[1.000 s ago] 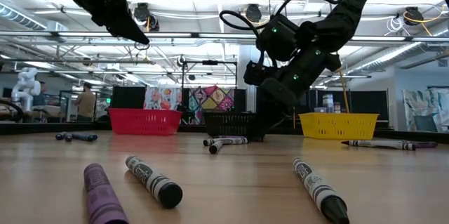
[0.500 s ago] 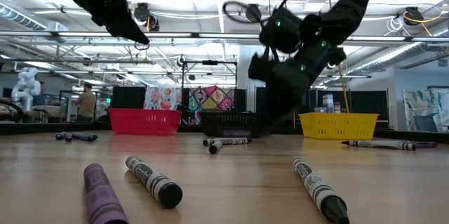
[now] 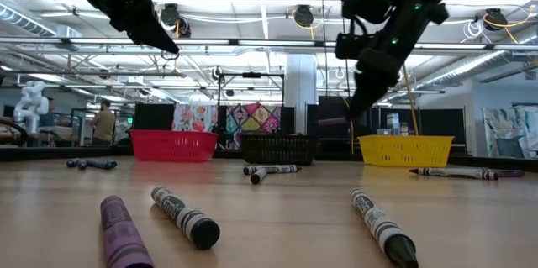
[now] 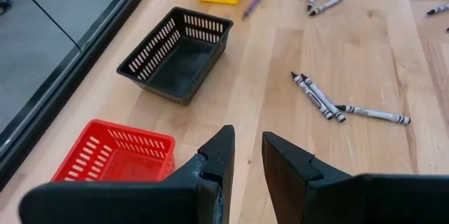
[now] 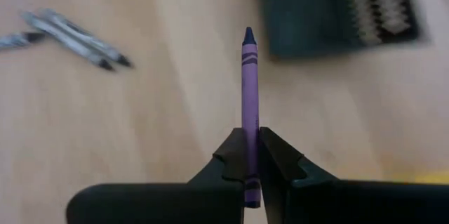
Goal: Sort crayons
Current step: Put the violet crayon into the yellow bin
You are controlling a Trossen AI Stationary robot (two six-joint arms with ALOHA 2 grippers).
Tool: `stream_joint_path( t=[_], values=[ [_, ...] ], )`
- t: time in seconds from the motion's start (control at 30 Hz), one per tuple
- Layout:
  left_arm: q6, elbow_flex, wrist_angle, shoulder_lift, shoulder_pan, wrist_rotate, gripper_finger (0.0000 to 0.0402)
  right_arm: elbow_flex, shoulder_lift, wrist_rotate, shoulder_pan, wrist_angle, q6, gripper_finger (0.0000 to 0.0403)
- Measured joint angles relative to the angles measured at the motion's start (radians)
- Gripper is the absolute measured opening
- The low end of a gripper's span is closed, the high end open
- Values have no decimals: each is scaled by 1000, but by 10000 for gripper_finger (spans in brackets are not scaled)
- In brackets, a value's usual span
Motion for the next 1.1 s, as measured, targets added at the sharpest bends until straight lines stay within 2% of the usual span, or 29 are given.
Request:
stream_joint_path(
  t=[0.13,0.4,0.63,0.9,1.1],
  values=[
    [2,0,-24,0,0,-1,80,0,-66,5,-60,-112,4,2],
    [33,0,-45,0,0,-1,80,1,-159,5,-174,-167,14,2],
    [114,0,-44,0,0,-1,80,1,-166,41,-263,-339,22,2],
    [131,0,-32,0,0,-1,80,1,-166,22,-326,-407,-12,2],
    [130,0,39,2,0,-1,80,1,-166,23,-332,-416,-15,2]
  ],
)
